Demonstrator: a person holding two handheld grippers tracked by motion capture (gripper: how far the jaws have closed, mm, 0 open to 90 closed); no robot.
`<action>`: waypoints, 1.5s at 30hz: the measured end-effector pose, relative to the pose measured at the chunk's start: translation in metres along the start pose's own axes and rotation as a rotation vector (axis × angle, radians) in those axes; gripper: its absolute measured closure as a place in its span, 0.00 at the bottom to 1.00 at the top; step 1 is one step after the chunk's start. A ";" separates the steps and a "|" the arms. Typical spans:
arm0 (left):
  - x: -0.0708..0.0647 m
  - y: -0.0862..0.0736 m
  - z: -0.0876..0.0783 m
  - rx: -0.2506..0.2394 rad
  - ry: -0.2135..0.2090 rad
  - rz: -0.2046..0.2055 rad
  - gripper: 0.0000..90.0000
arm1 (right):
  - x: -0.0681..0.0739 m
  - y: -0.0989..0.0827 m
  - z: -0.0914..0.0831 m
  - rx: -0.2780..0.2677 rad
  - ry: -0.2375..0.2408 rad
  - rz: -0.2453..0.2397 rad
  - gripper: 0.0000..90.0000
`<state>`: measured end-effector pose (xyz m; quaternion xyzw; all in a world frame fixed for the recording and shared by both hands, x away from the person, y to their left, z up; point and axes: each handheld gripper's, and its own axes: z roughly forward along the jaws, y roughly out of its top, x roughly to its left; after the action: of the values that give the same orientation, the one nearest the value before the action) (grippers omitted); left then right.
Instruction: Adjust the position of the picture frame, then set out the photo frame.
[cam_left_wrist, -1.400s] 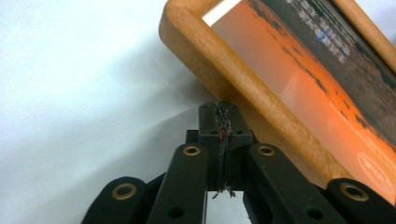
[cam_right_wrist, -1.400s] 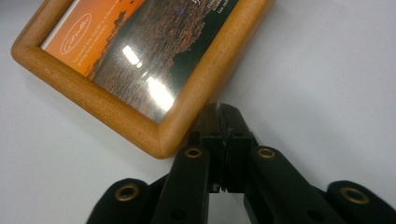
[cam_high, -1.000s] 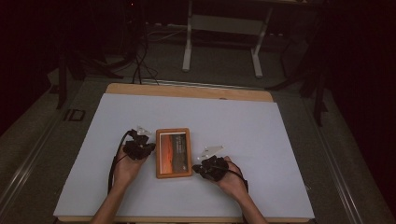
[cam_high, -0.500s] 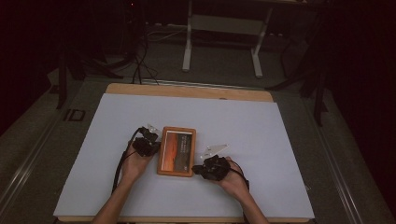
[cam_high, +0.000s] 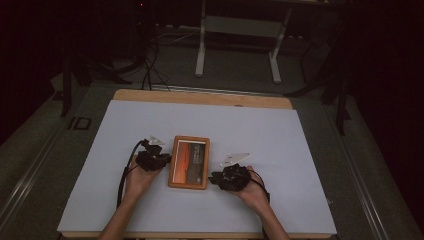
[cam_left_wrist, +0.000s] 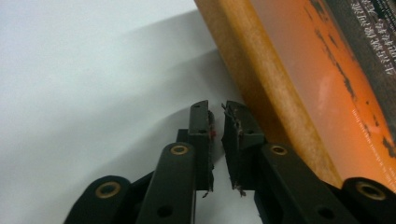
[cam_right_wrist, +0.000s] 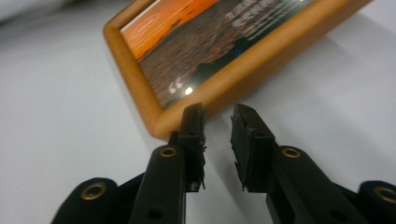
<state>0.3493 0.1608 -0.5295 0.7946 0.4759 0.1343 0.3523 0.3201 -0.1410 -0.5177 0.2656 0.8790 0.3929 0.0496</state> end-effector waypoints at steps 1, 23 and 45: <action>0.001 -0.001 -0.004 -0.020 -0.007 -0.002 0.87 | -0.001 0.000 -0.001 -0.007 -0.003 0.007 0.79; 0.011 -0.001 -0.033 -0.148 -0.195 -0.059 0.58 | -0.018 0.001 -0.007 -0.066 -0.044 0.092 0.62; -0.005 -0.002 -0.038 -0.137 -0.225 0.016 0.54 | -0.019 0.028 0.007 -0.145 -0.048 0.050 0.67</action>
<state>0.3250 0.1734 -0.5032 0.7825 0.4168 0.0794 0.4556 0.3504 -0.1312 -0.5048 0.2924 0.8399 0.4502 0.0800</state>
